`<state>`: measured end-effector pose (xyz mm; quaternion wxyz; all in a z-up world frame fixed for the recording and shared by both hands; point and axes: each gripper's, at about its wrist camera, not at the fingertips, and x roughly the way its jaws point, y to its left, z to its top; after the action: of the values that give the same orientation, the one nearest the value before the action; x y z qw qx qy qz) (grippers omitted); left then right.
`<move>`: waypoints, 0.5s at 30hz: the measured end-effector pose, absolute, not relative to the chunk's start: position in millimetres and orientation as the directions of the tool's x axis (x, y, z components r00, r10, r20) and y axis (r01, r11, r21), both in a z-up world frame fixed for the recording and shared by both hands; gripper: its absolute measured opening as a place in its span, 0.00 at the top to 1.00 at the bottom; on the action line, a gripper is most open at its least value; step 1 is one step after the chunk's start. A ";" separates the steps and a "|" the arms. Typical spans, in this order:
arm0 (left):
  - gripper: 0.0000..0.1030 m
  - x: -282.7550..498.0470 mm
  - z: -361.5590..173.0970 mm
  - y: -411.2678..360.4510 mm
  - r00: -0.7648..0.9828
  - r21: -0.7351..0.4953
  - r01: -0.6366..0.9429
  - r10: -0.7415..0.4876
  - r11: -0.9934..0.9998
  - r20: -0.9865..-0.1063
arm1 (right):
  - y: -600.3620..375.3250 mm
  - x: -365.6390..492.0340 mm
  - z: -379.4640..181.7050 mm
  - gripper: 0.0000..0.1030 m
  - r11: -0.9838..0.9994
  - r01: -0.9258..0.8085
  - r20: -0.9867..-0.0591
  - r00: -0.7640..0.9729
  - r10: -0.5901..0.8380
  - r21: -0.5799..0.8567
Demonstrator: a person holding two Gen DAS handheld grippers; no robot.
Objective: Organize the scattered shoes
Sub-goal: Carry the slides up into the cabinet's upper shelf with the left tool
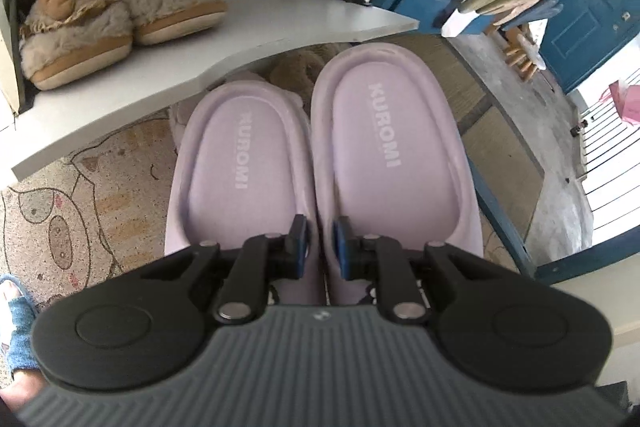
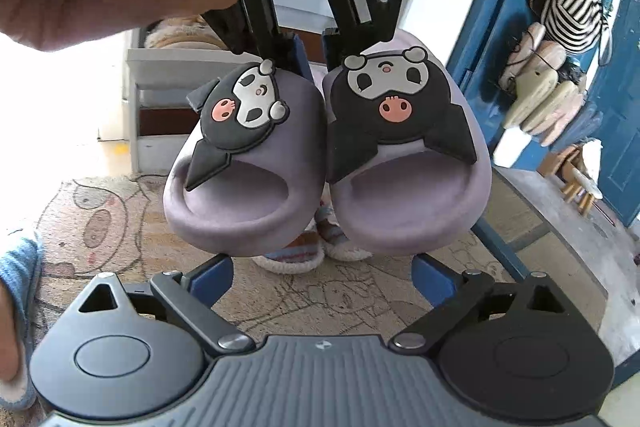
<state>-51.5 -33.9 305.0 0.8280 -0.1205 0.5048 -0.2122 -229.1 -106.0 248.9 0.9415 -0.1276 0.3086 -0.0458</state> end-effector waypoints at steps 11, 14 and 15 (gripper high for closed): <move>0.87 -59.9 320.8 -20.9 0.400 -0.447 0.260 -0.517 0.856 -0.757 | -96.4 -236.5 263.8 0.06 0.950 0.031 -0.562 0.800 -0.211 -0.312; 0.87 -61.9 331.7 -14.0 0.413 -0.455 0.262 -0.525 0.851 -0.744 | -90.8 -239.1 271.5 0.06 0.947 0.038 -0.546 0.810 -0.216 -0.319; 0.87 -62.9 335.9 -12.3 0.422 -0.454 0.265 -0.526 0.851 -0.739 | -91.0 -238.7 272.1 0.06 0.947 0.037 -0.544 0.811 -0.216 -0.320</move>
<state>-62.9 -12.3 335.9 0.8324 -0.1350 0.4821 -0.2375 -238.7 -91.0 272.1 0.9398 -0.1486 0.3003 -0.0672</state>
